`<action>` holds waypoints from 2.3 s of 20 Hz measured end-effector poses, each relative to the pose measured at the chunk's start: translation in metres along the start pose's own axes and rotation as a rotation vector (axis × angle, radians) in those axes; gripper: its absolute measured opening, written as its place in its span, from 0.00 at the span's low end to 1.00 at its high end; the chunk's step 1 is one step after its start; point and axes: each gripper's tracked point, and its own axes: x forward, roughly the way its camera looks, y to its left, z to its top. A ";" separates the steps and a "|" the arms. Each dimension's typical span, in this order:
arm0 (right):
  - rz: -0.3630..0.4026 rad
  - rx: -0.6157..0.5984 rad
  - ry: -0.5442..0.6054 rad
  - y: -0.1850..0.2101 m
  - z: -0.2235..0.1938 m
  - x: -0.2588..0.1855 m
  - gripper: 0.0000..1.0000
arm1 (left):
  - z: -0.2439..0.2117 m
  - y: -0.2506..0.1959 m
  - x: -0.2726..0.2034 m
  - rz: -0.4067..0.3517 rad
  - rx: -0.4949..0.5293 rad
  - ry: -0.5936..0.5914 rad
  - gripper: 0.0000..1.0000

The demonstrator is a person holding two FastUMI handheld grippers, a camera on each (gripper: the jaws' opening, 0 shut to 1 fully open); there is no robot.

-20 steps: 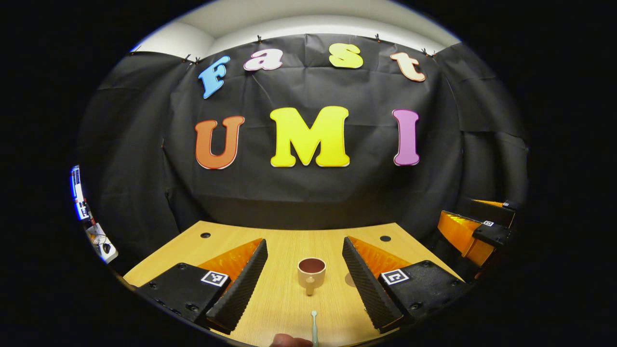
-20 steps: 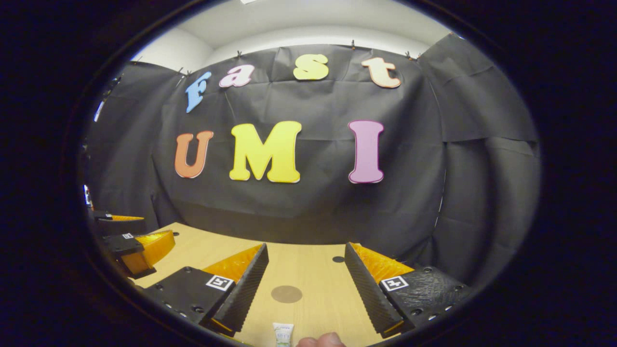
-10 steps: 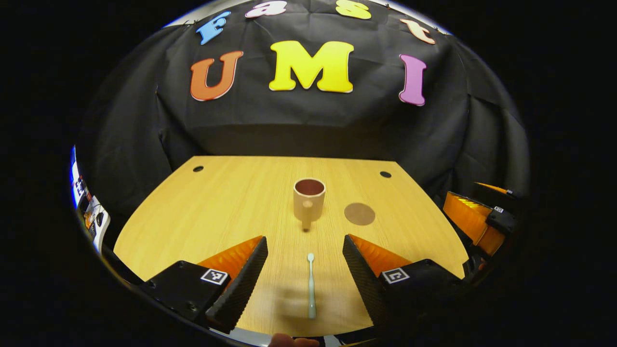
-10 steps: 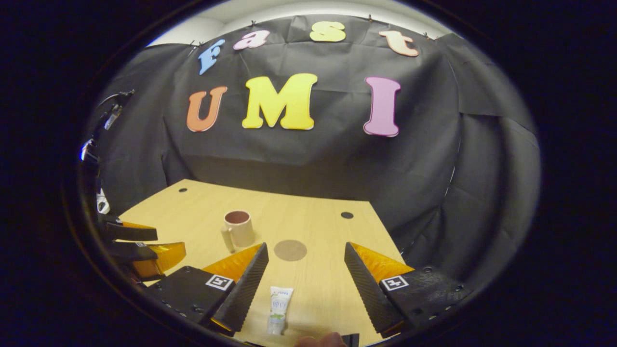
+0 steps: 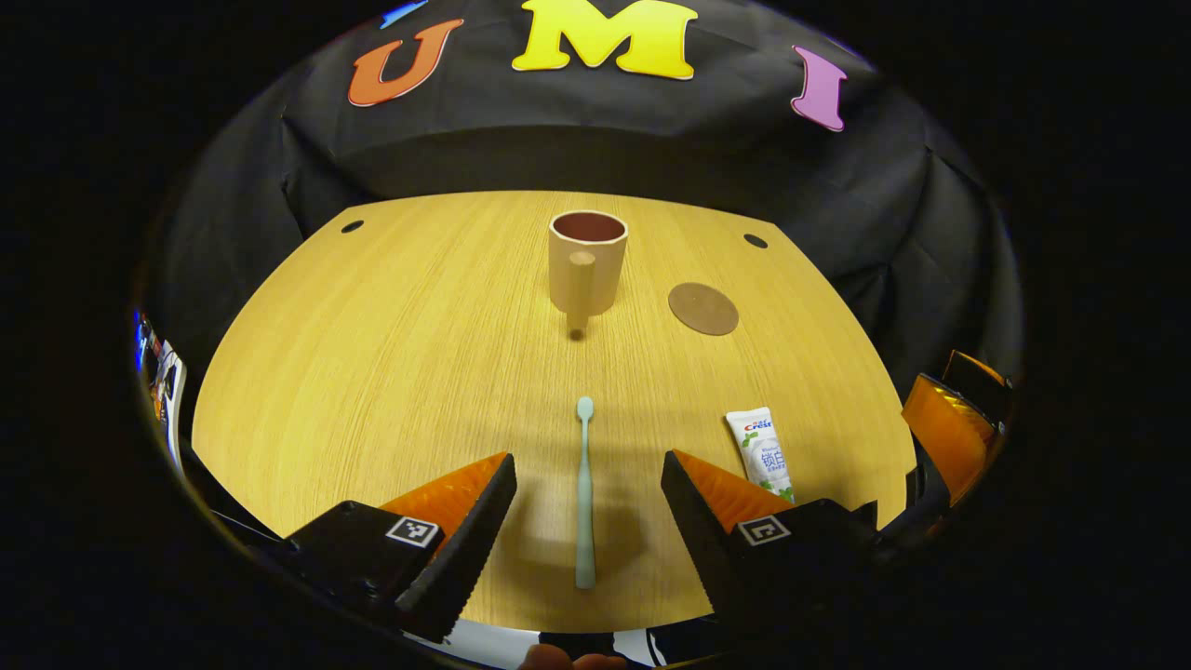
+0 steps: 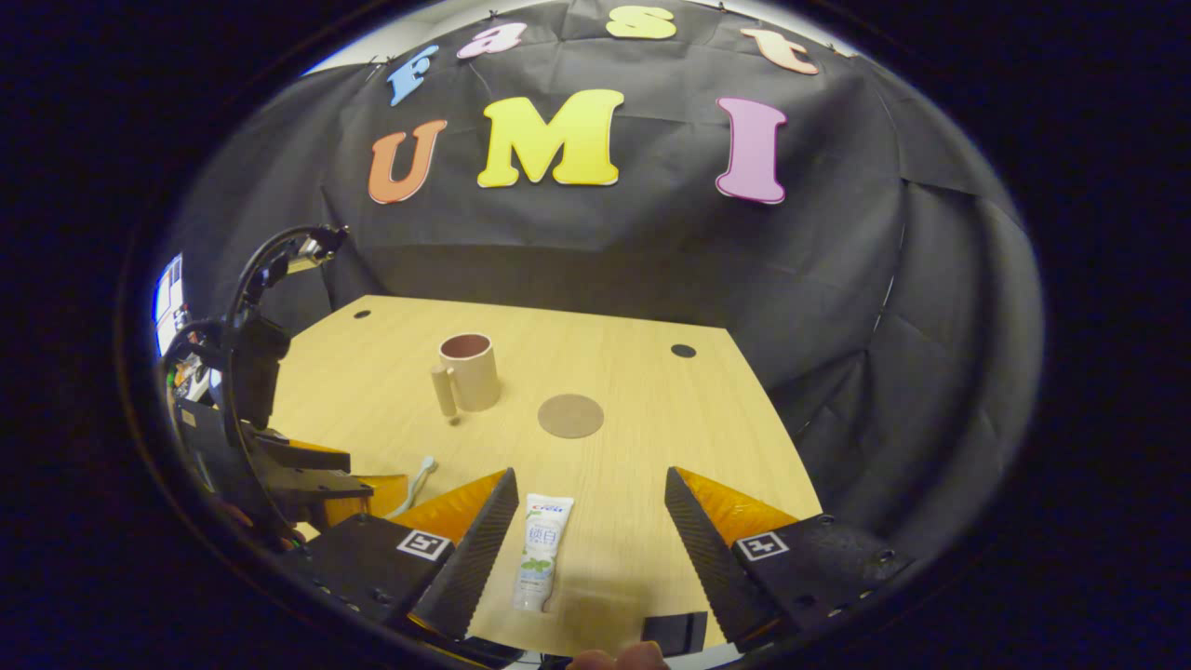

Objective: Put the toothbrush and toothpaste on the desktop into the cup, then pick up the cup and place it on the coaster on the desktop.

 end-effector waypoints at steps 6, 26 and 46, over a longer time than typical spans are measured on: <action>0.007 -0.015 0.144 -0.001 -0.049 0.010 0.95 | -0.008 0.001 0.031 0.005 0.023 0.028 1.00; -0.003 0.017 0.213 0.002 -0.071 0.009 0.95 | -0.024 0.006 0.054 0.017 0.034 0.102 0.46; 0.061 0.040 0.329 0.040 -0.096 0.054 0.95 | 0.011 0.023 0.017 0.050 -0.007 0.002 0.08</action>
